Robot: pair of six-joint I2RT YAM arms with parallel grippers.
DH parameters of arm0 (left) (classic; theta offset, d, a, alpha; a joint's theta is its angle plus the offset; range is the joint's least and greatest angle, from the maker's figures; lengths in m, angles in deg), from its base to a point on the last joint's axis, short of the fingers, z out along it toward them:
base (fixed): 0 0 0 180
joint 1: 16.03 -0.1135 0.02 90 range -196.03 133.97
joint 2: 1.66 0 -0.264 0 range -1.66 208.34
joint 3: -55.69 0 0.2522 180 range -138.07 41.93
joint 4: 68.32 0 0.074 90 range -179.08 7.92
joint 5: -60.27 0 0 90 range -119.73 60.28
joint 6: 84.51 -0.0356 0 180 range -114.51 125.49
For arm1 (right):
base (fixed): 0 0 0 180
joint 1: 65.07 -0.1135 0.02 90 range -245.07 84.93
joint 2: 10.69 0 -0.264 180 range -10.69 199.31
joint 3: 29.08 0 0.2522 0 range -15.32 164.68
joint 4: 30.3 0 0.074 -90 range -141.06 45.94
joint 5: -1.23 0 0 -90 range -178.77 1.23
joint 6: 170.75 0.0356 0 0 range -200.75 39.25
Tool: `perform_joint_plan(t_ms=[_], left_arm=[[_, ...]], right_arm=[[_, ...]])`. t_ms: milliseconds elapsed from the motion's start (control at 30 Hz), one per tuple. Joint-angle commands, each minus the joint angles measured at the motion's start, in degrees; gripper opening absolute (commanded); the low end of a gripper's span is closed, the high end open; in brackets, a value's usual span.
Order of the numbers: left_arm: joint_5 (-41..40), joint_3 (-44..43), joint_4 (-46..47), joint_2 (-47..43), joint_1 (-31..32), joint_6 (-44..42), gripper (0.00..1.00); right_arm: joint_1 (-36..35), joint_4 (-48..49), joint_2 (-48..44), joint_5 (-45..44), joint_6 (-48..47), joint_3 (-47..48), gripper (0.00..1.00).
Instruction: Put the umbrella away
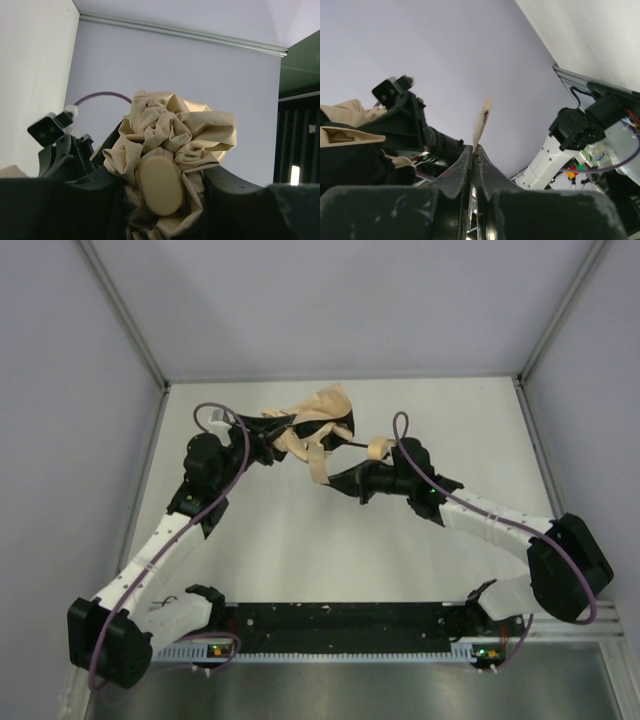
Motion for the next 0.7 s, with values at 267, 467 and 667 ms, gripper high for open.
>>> perform_joint_plan(t_ms=[267, 467, 667], left_arm=[[14.5, -7.7, -9.2, -0.9, 3.9, 4.3, 0.0], [15.9, -2.5, -23.8, -5.7, 3.9, -0.1, 0.0], [12.3, -9.7, -44.1, -2.2, 3.8, -10.9, 0.0]], right_arm=[[2.9, 29.5, 10.9, -2.1, -12.5, 9.7, 0.0], [9.7, 27.9, 10.8, 3.6, -20.8, 15.2, 0.0], [11.6, 33.1, 10.2, 10.0, -26.5, 19.9, 0.0]])
